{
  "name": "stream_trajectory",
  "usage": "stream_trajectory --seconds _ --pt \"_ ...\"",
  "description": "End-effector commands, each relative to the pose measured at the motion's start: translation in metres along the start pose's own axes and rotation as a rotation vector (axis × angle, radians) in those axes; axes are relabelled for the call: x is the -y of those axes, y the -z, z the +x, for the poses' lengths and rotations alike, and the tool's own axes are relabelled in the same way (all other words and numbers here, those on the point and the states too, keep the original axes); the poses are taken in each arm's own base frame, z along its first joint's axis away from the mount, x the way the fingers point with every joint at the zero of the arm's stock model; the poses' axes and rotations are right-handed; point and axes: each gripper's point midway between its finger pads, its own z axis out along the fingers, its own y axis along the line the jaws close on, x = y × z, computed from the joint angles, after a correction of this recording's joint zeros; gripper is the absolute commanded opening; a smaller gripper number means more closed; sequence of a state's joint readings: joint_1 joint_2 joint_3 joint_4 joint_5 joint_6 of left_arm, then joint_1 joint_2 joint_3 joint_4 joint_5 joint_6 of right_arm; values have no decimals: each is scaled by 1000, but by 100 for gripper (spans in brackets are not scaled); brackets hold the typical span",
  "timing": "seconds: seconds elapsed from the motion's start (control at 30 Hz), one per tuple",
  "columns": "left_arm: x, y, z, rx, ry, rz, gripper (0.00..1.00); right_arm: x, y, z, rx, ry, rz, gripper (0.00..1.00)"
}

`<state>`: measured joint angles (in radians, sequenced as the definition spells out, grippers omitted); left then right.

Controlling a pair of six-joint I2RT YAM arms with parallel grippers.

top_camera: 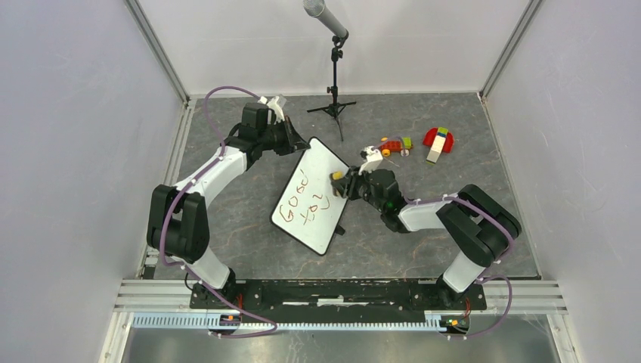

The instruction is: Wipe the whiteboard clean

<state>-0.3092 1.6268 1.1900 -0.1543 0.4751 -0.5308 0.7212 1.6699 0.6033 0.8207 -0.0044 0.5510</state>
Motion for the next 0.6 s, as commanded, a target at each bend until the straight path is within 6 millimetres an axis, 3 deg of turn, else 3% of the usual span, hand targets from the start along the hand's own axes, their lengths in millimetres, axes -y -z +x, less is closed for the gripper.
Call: stream_trajectory --seconds 0.0,0.1,0.17,0.37,0.47,0.57 --pt "43 5 5 -38 3 157 2 57 24 69 -208 -1 178 24" --pt "44 6 5 -33 -5 156 2 32 4 56 -190 -12 95 24" --pt "41 6 4 -27 -7 145 2 4 -12 41 -175 -13 34 23" --pt "39 -1 9 -47 20 153 2 -91 -32 5 -108 77 -145 24" --pt "36 -2 10 -53 13 140 2 -102 -38 6 -107 109 -169 24" --pt "32 -2 10 -51 4 119 2 -86 -43 24 -163 134 -114 24"
